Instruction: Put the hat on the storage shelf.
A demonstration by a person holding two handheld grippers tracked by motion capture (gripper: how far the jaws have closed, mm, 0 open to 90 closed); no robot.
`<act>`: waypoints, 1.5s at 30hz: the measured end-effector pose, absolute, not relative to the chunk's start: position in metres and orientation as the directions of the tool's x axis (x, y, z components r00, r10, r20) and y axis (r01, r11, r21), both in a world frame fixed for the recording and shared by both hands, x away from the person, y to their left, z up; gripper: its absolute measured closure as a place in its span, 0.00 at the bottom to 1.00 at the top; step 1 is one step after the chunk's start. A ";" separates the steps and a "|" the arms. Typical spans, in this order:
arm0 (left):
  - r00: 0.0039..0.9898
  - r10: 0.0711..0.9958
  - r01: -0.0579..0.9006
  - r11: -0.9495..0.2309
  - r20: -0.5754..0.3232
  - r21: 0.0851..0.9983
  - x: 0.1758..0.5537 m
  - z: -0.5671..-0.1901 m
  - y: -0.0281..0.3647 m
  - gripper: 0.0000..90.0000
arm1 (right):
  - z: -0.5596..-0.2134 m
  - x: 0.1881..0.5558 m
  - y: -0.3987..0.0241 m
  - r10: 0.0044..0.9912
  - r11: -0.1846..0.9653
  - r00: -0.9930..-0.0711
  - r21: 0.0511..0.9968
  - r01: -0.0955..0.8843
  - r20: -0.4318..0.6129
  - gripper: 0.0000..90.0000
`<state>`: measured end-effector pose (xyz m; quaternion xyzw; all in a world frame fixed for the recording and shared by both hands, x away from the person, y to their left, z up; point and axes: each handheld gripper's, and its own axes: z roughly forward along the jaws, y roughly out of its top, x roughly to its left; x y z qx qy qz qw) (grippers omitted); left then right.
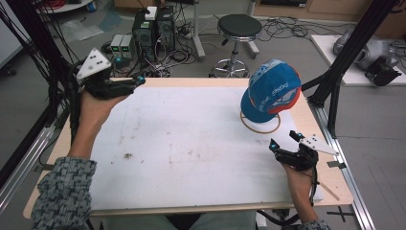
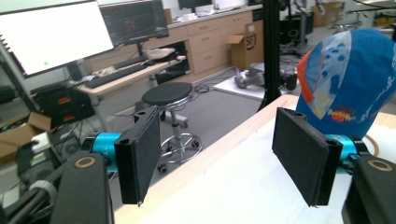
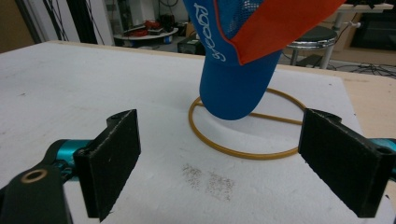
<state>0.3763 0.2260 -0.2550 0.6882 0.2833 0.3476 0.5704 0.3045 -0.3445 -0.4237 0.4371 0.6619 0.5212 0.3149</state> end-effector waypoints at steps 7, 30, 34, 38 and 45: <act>0.549 0.825 0.025 -0.180 0.138 0.983 0.345 -0.285 0.260 0.34 | -0.424 0.301 -0.342 0.906 0.070 -0.419 0.962 0.262 0.049 0.13; 0.443 0.895 0.119 -0.117 0.053 0.986 0.303 -0.372 0.305 0.33 | -0.426 0.303 -0.342 0.908 0.076 -0.417 0.962 0.264 0.043 0.13; 0.451 0.891 0.136 -0.116 0.043 0.984 0.303 -0.380 0.304 0.33 | -0.425 0.303 -0.342 0.908 0.075 -0.418 0.961 0.265 0.044 0.13; 0.451 0.892 0.143 -0.116 0.039 0.983 0.304 -0.383 0.304 0.33 | -0.425 0.303 -0.342 0.907 0.077 -0.420 0.962 0.263 0.042 0.13; 0.450 0.892 0.155 -0.115 0.033 0.981 0.304 -0.387 0.307 0.33 | -0.425 0.303 -0.342 0.906 0.079 -0.422 0.962 0.262 0.041 0.13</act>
